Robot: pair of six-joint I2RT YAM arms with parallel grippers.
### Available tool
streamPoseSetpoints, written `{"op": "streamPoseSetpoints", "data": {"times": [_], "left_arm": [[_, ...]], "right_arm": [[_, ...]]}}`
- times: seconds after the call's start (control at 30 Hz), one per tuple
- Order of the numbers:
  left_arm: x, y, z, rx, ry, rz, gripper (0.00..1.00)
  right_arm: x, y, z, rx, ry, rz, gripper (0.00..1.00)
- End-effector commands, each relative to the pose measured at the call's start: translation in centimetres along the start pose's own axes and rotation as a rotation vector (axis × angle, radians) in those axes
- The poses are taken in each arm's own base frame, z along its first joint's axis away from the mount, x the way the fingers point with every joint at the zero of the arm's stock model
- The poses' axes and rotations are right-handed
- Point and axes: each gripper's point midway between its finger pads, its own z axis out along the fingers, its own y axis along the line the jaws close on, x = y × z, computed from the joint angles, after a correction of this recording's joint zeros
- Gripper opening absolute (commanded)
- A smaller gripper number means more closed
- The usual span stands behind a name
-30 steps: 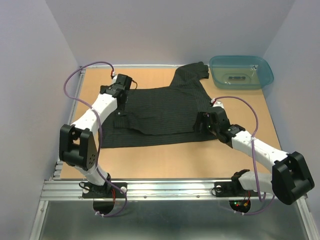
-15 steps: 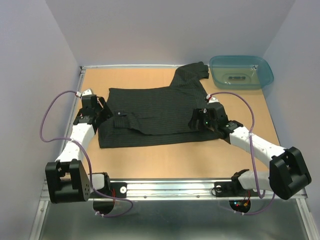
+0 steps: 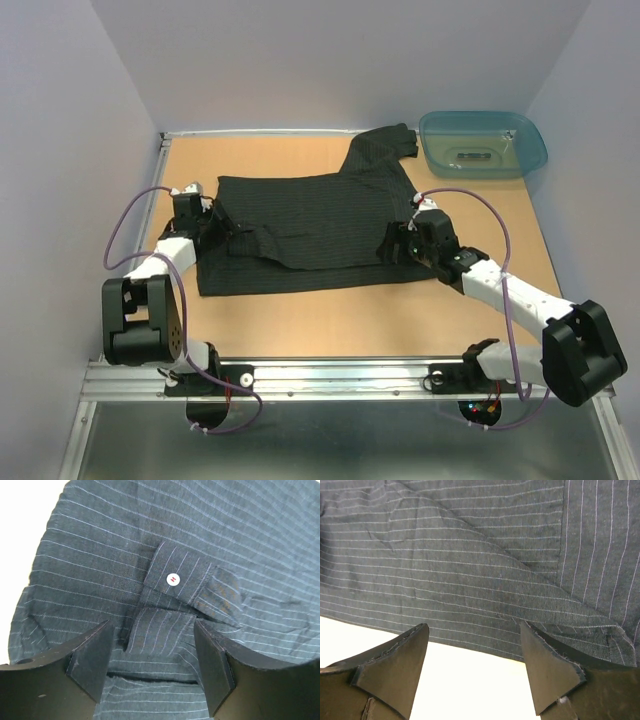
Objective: Fold and stack the long sleeve shirts
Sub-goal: Fold the shirt
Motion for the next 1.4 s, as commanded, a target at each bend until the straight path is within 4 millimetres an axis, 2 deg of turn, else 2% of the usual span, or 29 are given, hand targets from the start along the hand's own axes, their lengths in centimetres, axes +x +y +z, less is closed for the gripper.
{"op": "streamPoseSetpoints", "data": {"times": [0.0,0.2,0.3,0.5,0.7,0.77,0.83,0.97,1.03,1.13,1.17,1.23,1.37], "left_arm": [[0.1,-0.3,0.7,0.038,0.005,0.042,0.76],[1.2,-0.1,1.9,0.047,0.056,0.045,0.76],[1.5,-0.4,1.9,0.068,0.073,0.045,0.75],[2.2,-0.9,1.7,0.095,0.086,0.055,0.65],[2.7,-1.5,1.7,0.118,0.108,0.063,0.63],[2.6,-1.6,1.7,0.119,0.105,0.068,0.50],[2.2,-1.6,1.4,0.110,0.089,0.080,0.29],[1.0,-1.2,0.5,0.065,0.062,0.115,0.12],[-0.4,-1.6,-0.1,0.062,0.018,0.145,0.02],[-1.5,-1.7,-0.5,0.052,-0.019,0.166,0.00],[-1.1,-1.4,-0.7,0.038,0.008,0.165,0.00],[-2.1,-1.7,-1.2,0.032,-0.009,0.175,0.00],[-3.6,-0.6,-2.4,-0.067,-0.033,0.195,0.00]], "right_arm": [[-0.9,0.4,-0.1,-0.033,-0.048,-0.017,0.79],[-0.8,0.4,0.0,-0.033,-0.048,-0.017,0.79],[-0.8,0.4,0.0,-0.033,-0.048,-0.016,0.79],[-0.7,0.4,0.0,-0.033,-0.049,-0.016,0.79],[-0.9,0.5,-0.2,-0.038,-0.057,-0.014,0.79],[-0.9,0.5,-0.3,-0.038,-0.058,-0.014,0.79],[-0.9,0.5,-0.3,-0.039,-0.060,-0.013,0.79],[-0.9,0.5,-0.4,-0.040,-0.061,-0.013,0.79],[-0.8,0.5,-0.4,-0.040,-0.059,-0.013,0.79],[-0.8,0.4,-0.4,-0.039,-0.060,-0.008,0.79],[-0.9,0.5,-0.4,-0.040,-0.061,-0.009,0.79],[-0.9,0.5,-0.5,-0.041,-0.064,-0.008,0.79],[-1.0,0.5,-0.6,-0.041,-0.069,-0.008,0.79]]}}
